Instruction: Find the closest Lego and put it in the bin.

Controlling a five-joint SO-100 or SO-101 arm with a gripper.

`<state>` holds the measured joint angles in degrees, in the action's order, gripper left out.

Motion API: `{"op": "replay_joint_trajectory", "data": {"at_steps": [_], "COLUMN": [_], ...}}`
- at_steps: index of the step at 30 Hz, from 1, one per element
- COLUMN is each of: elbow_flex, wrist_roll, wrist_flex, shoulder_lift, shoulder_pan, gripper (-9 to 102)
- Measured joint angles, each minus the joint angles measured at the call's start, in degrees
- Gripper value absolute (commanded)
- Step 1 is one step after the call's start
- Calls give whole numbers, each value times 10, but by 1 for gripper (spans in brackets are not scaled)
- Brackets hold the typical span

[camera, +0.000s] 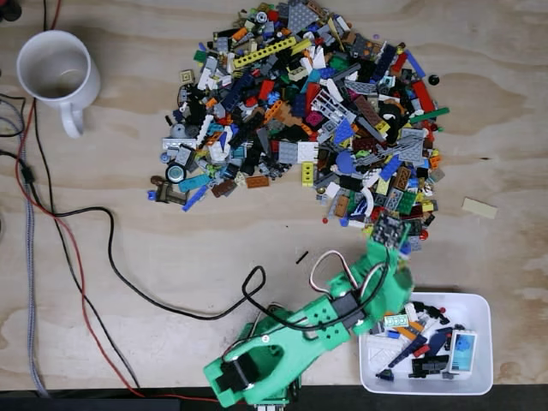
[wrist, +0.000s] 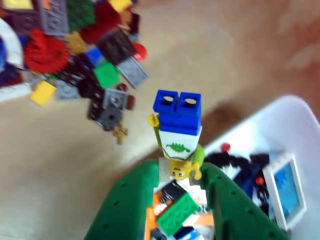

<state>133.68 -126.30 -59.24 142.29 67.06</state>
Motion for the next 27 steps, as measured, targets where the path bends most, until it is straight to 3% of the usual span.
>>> {"op": "replay_joint_trajectory", "data": {"at_steps": [5, 13, 17, 20, 27], "elbow_flex": [119, 175, 144, 83, -30], "wrist_roll": [6, 40, 80, 98, 156], "wrist_flex": [58, 85, 92, 86, -67], "shoulder_lift": [48, 90, 96, 98, 148], "shoulder_pan": [128, 173, 136, 90, -162], "gripper": [2, 14, 17, 12, 0]}}
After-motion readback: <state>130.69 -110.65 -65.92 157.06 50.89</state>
